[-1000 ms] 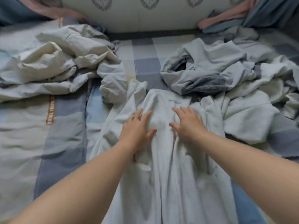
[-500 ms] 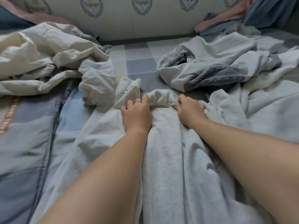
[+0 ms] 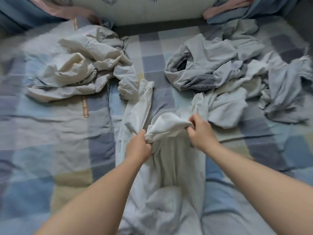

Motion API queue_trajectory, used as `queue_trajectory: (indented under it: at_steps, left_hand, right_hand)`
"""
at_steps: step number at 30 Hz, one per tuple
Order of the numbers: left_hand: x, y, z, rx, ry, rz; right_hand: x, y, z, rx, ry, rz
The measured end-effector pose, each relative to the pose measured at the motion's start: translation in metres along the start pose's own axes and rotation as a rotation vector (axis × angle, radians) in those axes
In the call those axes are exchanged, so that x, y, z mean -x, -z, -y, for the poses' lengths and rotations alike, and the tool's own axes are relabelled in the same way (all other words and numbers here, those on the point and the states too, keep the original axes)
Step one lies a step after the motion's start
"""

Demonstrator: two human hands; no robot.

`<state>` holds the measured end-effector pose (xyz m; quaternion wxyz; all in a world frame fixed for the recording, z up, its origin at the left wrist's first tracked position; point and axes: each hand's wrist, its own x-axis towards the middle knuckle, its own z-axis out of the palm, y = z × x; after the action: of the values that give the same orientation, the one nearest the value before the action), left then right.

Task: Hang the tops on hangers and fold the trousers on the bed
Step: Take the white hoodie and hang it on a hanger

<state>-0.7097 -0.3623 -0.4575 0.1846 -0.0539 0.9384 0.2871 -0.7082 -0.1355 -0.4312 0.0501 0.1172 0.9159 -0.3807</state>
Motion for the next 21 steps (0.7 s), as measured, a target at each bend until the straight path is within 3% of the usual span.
queue_trajectory:
  at_steps: [4,9,12,15,21]
  left_hand:
    - [0.116,0.089,-0.053,0.114,0.089,0.006]
    - [0.221,0.184,-0.103,0.295,0.029,-0.043]
    - [0.256,0.227,-0.128,0.479,-0.078,-0.049]
    - [0.277,0.258,-0.156,0.547,-0.276,-0.045]
    - [0.316,0.320,-0.236,0.710,-0.580,-0.260]
  right_hand:
    - [0.099,0.081,0.080,-0.076,-0.042,0.050]
    - [0.196,0.176,0.163,-0.185,0.119,0.090]
    - [0.227,0.218,0.200,-0.285,0.145,0.125]
    - [0.243,0.254,0.237,-0.390,0.293,0.122]
    - [0.262,0.309,0.282,-0.478,0.500,0.029]
